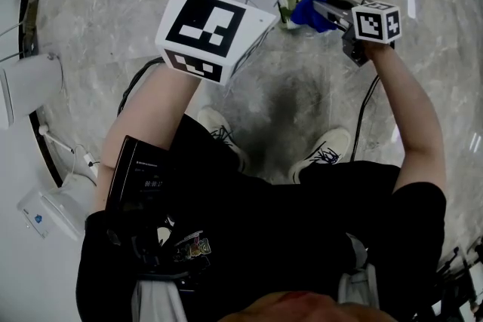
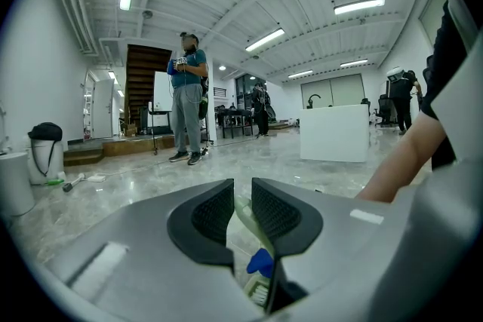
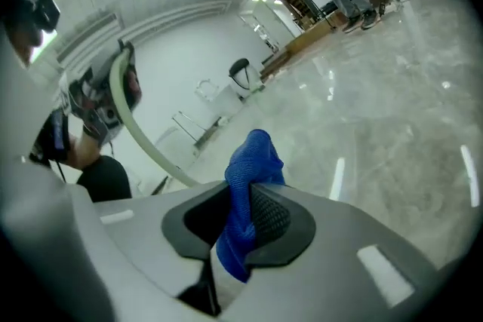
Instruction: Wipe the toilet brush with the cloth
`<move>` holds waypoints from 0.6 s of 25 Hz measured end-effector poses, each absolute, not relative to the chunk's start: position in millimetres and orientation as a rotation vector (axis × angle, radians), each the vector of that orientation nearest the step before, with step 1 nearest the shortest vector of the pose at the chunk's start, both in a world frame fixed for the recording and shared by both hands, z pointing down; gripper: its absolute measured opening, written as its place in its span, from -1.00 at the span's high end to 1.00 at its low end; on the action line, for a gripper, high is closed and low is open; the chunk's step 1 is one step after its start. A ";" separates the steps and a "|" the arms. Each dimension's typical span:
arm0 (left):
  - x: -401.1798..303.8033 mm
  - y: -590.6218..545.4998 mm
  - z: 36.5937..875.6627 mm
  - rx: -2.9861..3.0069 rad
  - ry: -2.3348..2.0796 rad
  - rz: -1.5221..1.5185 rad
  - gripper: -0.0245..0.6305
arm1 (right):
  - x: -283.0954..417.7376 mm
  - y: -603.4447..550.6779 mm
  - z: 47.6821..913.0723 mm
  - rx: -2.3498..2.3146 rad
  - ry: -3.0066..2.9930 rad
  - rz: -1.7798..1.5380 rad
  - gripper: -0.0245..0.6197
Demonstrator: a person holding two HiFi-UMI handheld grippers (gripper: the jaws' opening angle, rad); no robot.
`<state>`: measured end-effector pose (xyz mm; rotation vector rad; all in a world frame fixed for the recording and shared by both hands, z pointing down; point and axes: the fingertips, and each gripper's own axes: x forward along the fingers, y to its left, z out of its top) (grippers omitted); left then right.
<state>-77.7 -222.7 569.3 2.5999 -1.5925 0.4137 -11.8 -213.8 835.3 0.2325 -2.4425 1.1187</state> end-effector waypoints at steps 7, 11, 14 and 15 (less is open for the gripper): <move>-77.1 -220.4 563.9 2.613 -1.591 0.403 0.69 | -30.7 -225.0 637.6 -0.302 -2.909 1.387 0.72; -75.8 -219.8 561.6 2.621 -1.591 0.389 0.69 | -36.6 -228.7 537.4 -0.407 -3.158 1.197 0.72; -79.9 -219.4 562.5 2.611 -1.606 0.394 0.69 | -41.0 -223.7 530.0 -0.402 -3.178 1.117 0.72; -81.8 -220.0 563.2 2.602 -1.610 0.395 0.69 | -42.6 -223.0 542.1 -0.398 -3.152 1.134 0.72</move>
